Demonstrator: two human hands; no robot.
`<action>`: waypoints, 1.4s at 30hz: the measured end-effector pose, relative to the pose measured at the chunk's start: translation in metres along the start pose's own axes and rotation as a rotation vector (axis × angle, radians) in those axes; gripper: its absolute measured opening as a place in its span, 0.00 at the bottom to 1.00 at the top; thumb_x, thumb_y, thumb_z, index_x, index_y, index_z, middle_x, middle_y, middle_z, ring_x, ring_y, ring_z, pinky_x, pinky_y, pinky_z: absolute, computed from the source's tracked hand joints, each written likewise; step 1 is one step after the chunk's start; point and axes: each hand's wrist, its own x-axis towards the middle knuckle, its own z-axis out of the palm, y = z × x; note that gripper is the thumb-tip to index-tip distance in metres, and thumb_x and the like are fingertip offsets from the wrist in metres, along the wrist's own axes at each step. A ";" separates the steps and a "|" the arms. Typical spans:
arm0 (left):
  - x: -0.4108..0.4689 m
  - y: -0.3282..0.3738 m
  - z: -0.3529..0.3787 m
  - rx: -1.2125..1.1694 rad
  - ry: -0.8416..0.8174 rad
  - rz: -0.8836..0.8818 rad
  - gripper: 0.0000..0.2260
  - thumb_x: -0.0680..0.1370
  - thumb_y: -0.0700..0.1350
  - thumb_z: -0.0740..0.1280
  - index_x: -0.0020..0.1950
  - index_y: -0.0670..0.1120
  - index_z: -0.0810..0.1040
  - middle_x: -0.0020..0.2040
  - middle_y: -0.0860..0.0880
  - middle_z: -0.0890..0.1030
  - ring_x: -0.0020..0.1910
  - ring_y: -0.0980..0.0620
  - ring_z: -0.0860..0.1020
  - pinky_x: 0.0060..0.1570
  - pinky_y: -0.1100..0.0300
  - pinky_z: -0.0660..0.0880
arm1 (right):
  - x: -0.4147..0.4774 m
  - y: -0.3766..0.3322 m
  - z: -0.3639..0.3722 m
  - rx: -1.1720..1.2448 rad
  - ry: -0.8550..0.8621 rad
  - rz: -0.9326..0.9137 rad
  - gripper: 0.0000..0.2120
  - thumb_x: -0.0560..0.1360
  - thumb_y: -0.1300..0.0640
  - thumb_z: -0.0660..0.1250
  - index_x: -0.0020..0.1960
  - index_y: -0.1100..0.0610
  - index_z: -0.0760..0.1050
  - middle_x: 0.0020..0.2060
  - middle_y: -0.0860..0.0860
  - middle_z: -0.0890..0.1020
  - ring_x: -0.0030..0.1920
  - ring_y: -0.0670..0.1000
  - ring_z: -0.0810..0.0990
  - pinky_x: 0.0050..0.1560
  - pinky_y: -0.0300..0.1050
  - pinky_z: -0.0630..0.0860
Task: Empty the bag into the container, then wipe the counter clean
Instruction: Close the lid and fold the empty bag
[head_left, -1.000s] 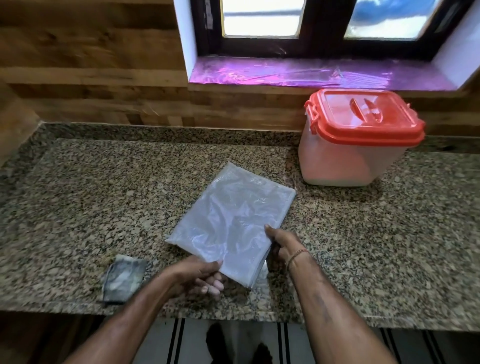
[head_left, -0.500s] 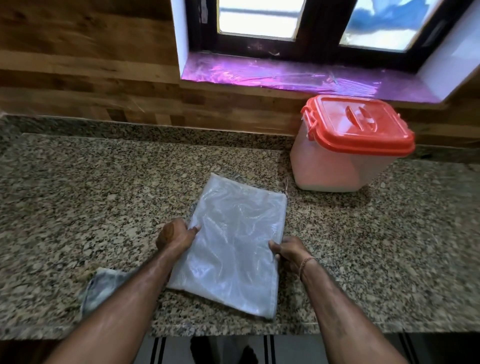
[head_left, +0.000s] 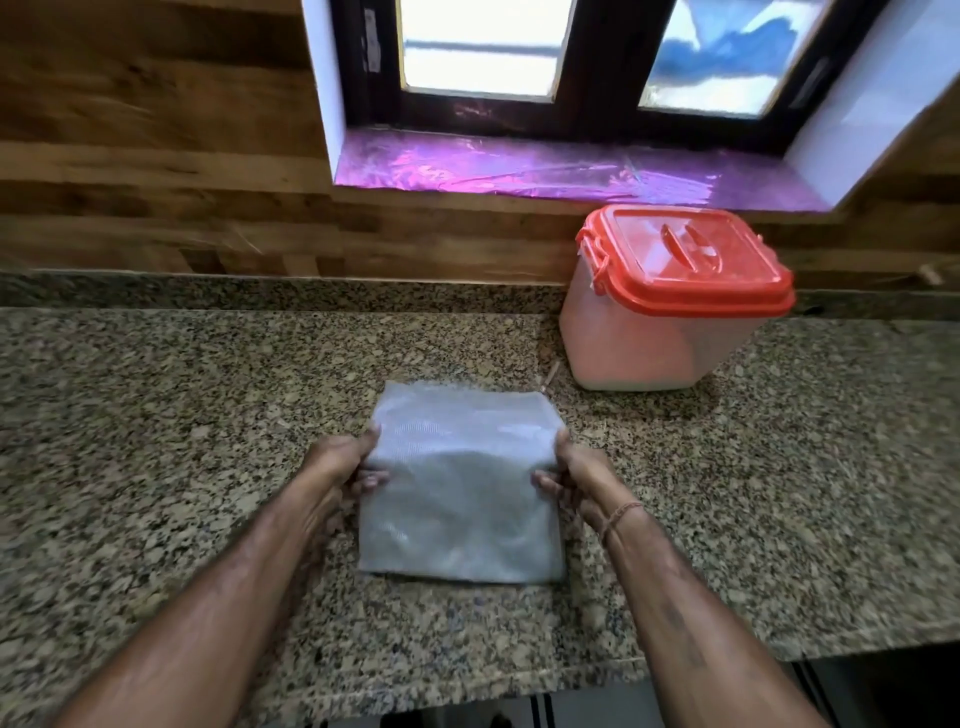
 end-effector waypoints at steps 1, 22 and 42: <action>-0.003 0.016 -0.001 -0.004 0.018 0.060 0.16 0.76 0.53 0.75 0.50 0.40 0.79 0.36 0.37 0.85 0.26 0.49 0.83 0.23 0.62 0.80 | 0.001 -0.016 0.004 -0.005 0.012 -0.059 0.23 0.79 0.42 0.68 0.52 0.64 0.80 0.38 0.62 0.87 0.34 0.55 0.85 0.40 0.47 0.86; -0.072 -0.115 -0.018 0.680 0.422 0.066 0.30 0.79 0.69 0.62 0.28 0.46 0.72 0.26 0.49 0.74 0.26 0.49 0.73 0.31 0.58 0.61 | -0.006 0.090 -0.021 -0.463 -0.063 -0.067 0.18 0.72 0.59 0.79 0.42 0.74 0.76 0.28 0.61 0.81 0.23 0.53 0.80 0.24 0.42 0.76; -0.074 -0.118 0.016 1.466 0.233 0.458 0.32 0.77 0.73 0.56 0.74 0.56 0.70 0.70 0.47 0.69 0.71 0.45 0.63 0.71 0.38 0.57 | -0.050 0.101 0.038 -0.013 -0.142 0.084 0.09 0.80 0.59 0.70 0.58 0.61 0.80 0.50 0.56 0.87 0.45 0.54 0.86 0.42 0.49 0.85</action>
